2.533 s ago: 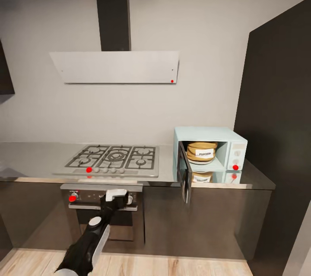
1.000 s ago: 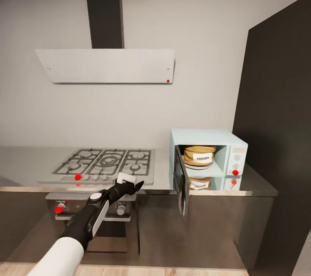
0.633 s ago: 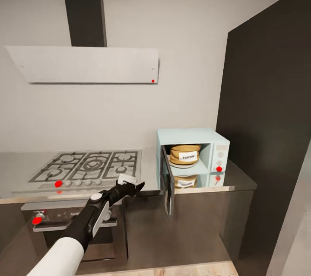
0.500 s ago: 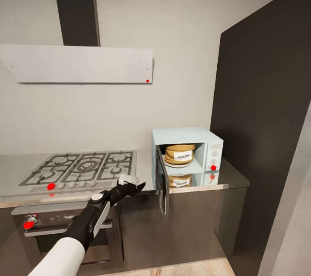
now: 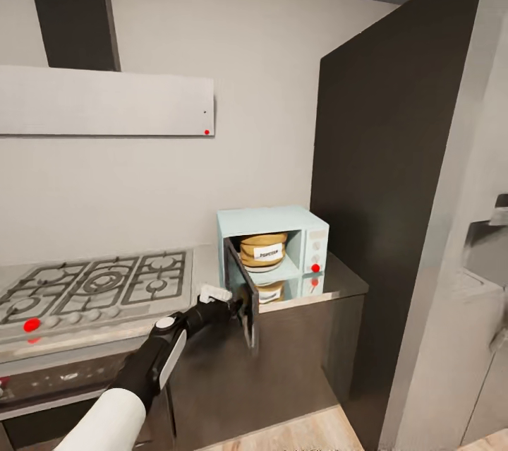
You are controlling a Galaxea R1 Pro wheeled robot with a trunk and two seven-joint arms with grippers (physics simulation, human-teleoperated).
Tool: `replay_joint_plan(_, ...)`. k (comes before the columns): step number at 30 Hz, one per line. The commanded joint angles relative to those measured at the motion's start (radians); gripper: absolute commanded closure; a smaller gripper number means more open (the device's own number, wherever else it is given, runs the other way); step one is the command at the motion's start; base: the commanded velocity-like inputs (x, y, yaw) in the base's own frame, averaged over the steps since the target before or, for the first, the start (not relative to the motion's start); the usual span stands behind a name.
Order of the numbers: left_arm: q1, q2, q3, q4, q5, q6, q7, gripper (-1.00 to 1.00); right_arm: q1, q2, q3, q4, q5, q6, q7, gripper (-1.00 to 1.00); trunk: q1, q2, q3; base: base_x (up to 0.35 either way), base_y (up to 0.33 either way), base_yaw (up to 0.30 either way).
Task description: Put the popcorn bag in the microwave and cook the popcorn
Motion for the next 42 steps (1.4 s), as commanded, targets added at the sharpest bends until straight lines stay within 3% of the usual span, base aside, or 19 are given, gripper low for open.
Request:
replay_joint_plan(1,0.000,0.000,0.001,-0.002,0.001,0.010,-0.004,-1.00,-0.002,-0.001,-0.007,0.004,0.003,-0.006,0.001,-1.00,0.000,-0.001,-0.002,0.000,0.000,-0.294)
replay_joint_plan(15,0.000,0.002,0.006,-0.004,0.002,0.014,0.007,-1.00,-0.002,-0.001,-0.007,0.004,0.003,-0.005,0.001,-1.00,0.000,-0.001,-0.002,0.201,-0.085,-0.262)
replay_joint_plan(42,0.000,0.003,0.008,-0.002,0.003,0.001,0.017,-1.00,-0.002,-0.001,-0.007,0.004,0.003,-0.005,0.001,-1.00,0.000,-0.001,-0.002,0.155,-0.122,-0.005)
